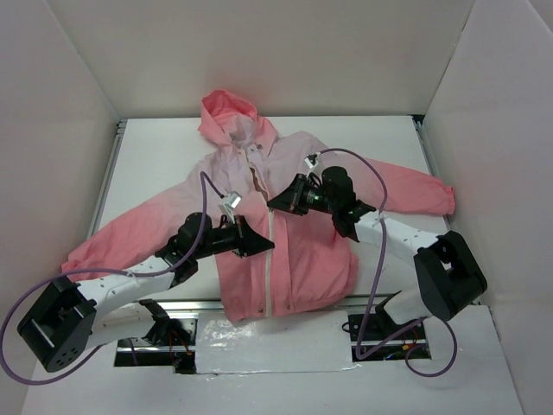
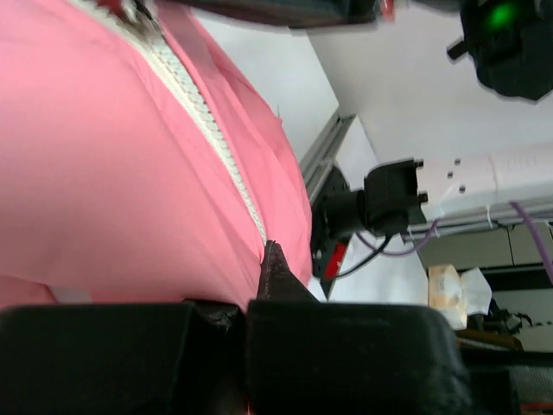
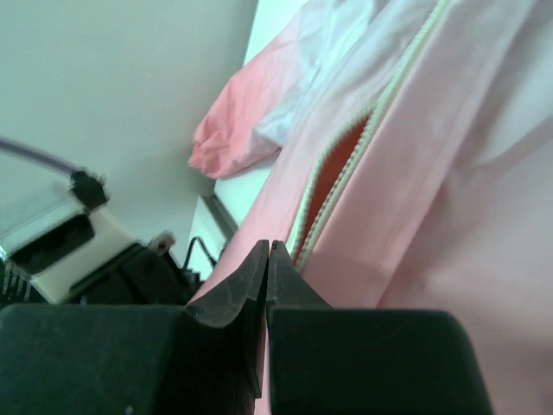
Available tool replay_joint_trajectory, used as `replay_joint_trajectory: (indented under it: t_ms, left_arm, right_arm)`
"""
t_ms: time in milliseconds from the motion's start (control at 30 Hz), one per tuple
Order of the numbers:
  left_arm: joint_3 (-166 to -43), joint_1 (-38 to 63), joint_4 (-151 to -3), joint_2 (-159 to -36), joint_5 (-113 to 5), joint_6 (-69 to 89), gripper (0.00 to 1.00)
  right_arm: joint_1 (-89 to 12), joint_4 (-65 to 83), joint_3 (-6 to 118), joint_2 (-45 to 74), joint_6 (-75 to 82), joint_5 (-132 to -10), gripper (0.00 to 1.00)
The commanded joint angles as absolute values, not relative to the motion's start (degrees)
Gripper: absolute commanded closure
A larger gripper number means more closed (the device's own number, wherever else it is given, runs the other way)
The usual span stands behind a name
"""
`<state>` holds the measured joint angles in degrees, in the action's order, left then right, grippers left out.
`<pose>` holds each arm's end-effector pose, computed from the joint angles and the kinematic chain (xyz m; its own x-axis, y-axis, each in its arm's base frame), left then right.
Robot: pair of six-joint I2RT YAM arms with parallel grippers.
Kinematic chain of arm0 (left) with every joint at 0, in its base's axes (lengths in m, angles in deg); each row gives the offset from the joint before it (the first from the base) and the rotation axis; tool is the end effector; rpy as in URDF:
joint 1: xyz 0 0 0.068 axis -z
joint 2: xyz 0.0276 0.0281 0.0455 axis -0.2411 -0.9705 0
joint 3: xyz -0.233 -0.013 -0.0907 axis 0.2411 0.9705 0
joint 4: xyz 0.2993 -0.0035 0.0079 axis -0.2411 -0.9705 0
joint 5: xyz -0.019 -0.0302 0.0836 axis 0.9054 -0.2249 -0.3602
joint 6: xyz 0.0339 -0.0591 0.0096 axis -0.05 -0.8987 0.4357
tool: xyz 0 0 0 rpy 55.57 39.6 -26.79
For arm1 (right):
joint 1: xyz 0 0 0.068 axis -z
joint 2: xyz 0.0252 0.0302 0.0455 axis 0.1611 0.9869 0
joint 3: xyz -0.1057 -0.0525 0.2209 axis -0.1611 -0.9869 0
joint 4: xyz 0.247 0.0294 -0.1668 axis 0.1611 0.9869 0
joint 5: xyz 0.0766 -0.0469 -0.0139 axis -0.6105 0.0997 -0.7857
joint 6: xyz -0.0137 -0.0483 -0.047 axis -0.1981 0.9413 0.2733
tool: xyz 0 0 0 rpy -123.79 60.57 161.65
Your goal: Zip up the jacket
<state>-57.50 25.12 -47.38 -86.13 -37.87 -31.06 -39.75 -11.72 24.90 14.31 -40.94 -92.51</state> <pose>0.2166 -0.2054 0.1818 -0.7662 -0.3101 -0.5628 0.4655 0.3357 -0.8189 0.3014 0.2082 0.1976 -0.8042 0.3181 -0.5021 -0.3464 0.4357 0.8308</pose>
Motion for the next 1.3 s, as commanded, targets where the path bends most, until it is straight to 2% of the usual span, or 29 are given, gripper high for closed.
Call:
replay_joint_trajectory:
  t_ms: [0,167,400,767,900,1100,1267]
  left_arm:
    - [-55.23,28.32,-50.12,-83.14,-29.9,-32.02,1.0]
    - [-55.93,30.08,-52.84,-80.77,-30.43,-31.85,1.0]
    - [-57.34,32.19,-58.29,-77.26,-31.31,-30.97,1.0]
    - [-61.64,35.18,-73.38,-69.53,-31.48,-28.16,1.0]
    - [-62.87,35.7,-79.02,-66.01,-33.51,-26.58,1.0]
    - [-61.47,35.97,-81.49,-64.15,-33.24,-27.98,1.0]
    - [-62.52,35.97,-85.7,-65.64,-39.11,-26.67,1.0]
  right_arm:
    - [-37.84,-17.52,29.29,16.34,-38.85,-82.41,1.0]
    - [-37.14,-11.83,37.37,22.14,-35.95,-82.32,1.0]
    - [-34.86,-1.63,54.68,37.43,-33.22,-80.48,1.0]
    - [-29.4,17.16,95.63,61.58,-34.98,-82.41,1.0]
    - [-25.89,20.44,110.03,66.79,-36.64,-82.59,1.0]
    - [-19.04,15.88,111.83,65.93,-40.16,-84.17,1.0]
    - [-16.57,14.64,116.82,66.0,-39.82,-87.15,1.0]
